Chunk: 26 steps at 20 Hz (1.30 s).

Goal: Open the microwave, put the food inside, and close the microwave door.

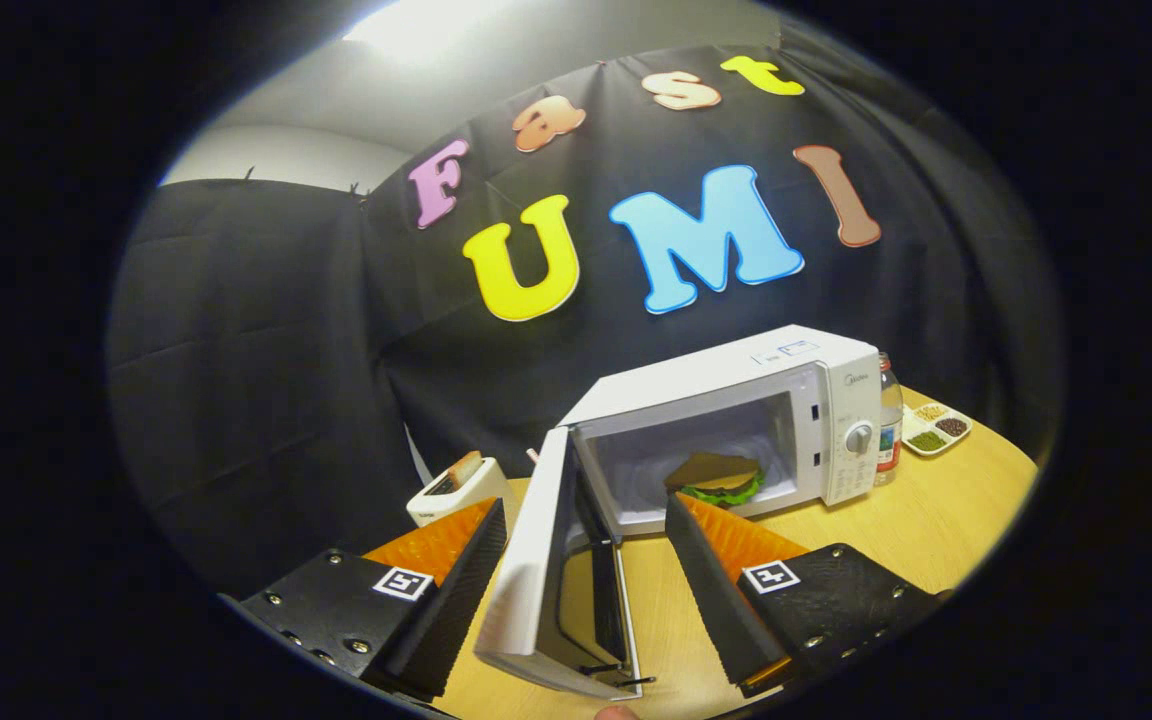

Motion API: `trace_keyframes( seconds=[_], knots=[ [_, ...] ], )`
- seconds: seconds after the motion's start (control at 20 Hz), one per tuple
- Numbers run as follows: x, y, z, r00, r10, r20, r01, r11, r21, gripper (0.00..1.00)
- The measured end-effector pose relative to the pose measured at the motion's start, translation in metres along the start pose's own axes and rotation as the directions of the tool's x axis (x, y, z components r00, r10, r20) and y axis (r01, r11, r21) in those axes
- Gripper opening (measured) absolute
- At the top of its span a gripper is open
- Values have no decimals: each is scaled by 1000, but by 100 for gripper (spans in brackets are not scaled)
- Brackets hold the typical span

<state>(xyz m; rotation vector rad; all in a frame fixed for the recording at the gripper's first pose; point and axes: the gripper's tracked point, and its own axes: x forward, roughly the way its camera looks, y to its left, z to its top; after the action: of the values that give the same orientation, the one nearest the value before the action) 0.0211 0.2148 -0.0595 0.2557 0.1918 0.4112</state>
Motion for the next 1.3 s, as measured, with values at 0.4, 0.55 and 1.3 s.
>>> trace_keyframes(
  seconds=[0.4, 0.55, 1.3],
  knots=[
    [-20, 103, -29, 977, 210, -27, -212, 969, -129, 97],
    [-28, 129, -58, 962, 262, -84, -272, 950, -153, 97],
    [-18, 81, -155, 936, 150, -319, -208, 965, -159, 4]
  ],
)
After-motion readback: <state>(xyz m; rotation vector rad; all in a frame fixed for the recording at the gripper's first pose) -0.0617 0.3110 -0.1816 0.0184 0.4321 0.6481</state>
